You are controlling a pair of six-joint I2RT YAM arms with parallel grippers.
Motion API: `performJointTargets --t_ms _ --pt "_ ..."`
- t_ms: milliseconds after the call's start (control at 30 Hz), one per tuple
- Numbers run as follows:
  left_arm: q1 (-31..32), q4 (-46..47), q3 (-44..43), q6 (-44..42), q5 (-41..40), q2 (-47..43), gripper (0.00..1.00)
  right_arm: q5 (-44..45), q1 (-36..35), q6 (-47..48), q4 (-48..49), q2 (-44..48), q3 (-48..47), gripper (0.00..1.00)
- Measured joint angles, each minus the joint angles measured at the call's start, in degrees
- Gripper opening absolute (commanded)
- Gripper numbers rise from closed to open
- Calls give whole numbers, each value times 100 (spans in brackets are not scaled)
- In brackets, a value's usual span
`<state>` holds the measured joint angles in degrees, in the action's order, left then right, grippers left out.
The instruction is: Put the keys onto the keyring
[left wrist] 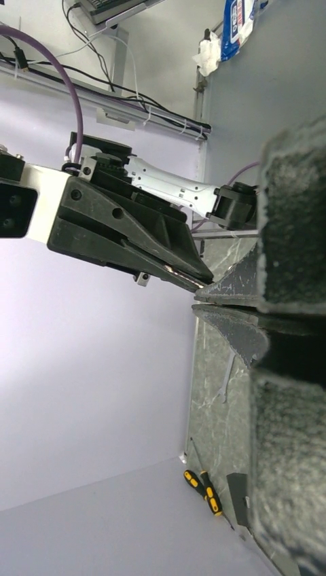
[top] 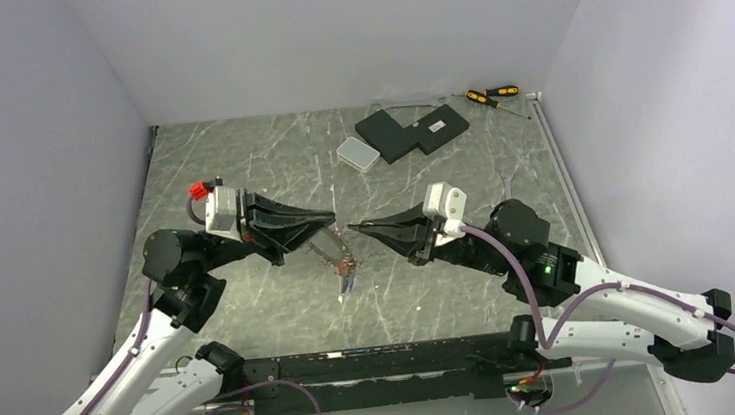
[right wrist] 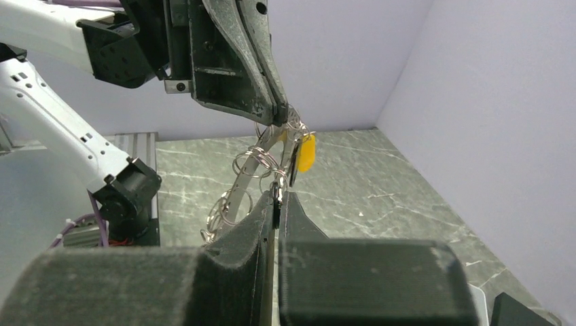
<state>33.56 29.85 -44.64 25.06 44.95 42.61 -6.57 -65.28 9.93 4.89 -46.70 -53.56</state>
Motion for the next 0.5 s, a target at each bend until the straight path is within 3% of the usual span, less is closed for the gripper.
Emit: performJointTargets --t_ms 500 --pt "0 -120 179 -57 -243 -216 0 -664 553 -122 127 -374 0 0"
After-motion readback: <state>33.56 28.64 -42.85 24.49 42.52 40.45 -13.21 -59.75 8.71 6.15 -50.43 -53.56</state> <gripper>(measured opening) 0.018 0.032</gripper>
